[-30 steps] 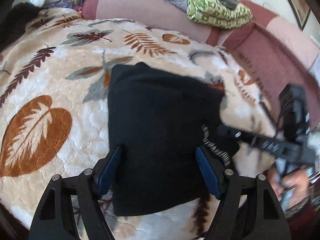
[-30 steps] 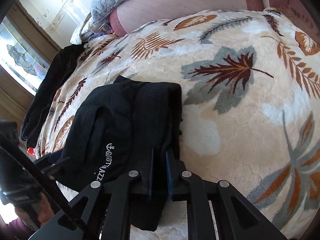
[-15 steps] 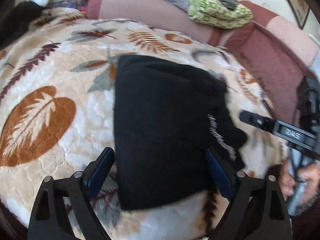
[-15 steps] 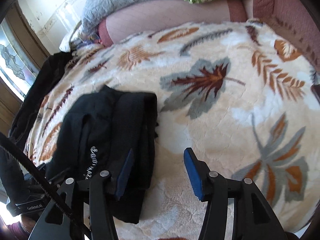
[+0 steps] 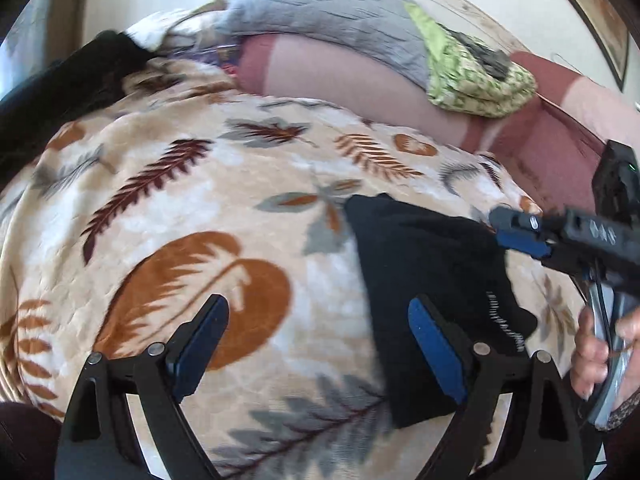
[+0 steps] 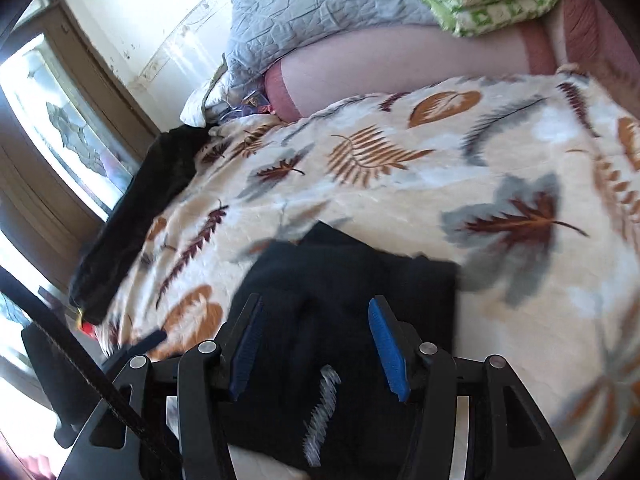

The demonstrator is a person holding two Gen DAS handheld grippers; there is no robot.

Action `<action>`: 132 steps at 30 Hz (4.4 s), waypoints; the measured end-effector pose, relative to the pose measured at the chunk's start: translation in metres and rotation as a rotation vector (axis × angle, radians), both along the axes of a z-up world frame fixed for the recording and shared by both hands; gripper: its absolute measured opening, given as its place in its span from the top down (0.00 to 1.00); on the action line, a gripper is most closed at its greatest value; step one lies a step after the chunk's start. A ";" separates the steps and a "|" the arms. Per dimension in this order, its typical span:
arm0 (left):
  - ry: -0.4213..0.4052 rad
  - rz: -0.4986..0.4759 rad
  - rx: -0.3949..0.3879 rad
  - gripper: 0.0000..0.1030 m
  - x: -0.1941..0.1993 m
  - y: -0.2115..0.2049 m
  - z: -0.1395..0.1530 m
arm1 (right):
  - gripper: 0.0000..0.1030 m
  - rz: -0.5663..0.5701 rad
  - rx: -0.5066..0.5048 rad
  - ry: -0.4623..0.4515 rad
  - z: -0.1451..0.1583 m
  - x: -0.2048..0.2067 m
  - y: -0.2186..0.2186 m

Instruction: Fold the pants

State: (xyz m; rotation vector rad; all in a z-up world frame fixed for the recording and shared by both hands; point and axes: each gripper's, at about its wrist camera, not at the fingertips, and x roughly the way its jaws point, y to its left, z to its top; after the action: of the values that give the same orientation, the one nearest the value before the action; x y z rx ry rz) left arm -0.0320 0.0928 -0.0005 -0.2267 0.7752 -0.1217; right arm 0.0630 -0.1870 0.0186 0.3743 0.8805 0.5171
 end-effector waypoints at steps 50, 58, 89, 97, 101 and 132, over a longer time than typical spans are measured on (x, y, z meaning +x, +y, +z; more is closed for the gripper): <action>0.102 0.077 0.143 0.12 0.003 0.002 -0.033 | 0.23 -0.172 -0.361 -0.121 -0.029 -0.112 0.027; 0.103 0.083 0.156 0.12 -0.001 0.000 -0.033 | 0.23 -0.277 -0.348 -0.141 -0.016 -0.114 -0.003; 0.164 0.064 0.285 0.12 -0.013 -0.037 0.006 | 0.22 -0.387 -0.192 -0.044 -0.041 -0.111 -0.064; 0.170 -0.010 0.106 0.12 0.000 -0.034 0.011 | 0.18 -0.311 -0.150 -0.006 -0.039 -0.094 -0.065; 0.208 -0.067 -0.046 0.12 0.023 -0.031 0.003 | 0.18 -0.232 -0.062 0.126 -0.053 -0.062 -0.072; 0.243 -0.249 0.012 0.56 0.078 -0.101 -0.009 | 0.59 -0.031 0.254 0.177 -0.079 0.012 -0.032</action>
State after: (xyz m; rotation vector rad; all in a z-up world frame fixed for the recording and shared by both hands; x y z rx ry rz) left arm 0.0456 -0.0079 -0.0095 -0.1341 1.0444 -0.3298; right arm 0.0749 -0.2186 -0.0601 0.6724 0.9805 0.5756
